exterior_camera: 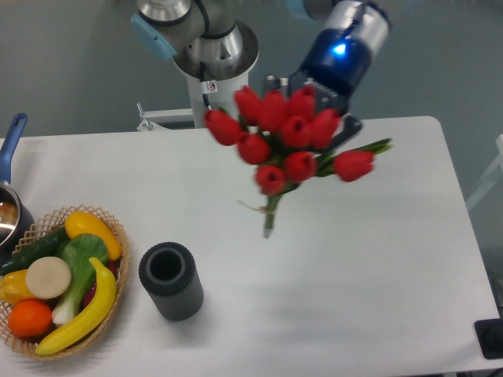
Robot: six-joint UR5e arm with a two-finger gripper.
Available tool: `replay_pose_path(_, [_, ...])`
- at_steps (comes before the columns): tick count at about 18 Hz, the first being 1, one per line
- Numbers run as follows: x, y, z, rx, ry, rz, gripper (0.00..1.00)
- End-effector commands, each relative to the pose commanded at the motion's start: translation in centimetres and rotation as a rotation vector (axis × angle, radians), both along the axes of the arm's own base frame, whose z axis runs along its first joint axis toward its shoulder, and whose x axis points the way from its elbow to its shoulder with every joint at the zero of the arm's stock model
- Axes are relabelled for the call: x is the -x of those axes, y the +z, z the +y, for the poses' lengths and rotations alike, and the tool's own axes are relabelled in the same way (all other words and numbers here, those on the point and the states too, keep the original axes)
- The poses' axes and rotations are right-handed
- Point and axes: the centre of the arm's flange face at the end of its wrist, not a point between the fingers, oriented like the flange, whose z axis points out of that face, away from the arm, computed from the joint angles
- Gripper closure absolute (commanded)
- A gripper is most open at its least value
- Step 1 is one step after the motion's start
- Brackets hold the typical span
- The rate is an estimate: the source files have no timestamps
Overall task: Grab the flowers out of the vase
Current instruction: 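Lift the gripped tulip bunch up and out of the black vase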
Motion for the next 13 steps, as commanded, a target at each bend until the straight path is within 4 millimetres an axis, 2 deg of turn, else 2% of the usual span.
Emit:
replay_pose_path(6, [3.4,-2.6,-2.0,-0.006,0.027,0.001,0.59])
replay_pose_path(13, [4.4,-3.6,-2.7,-0.001,0.039,-0.002,0.59])
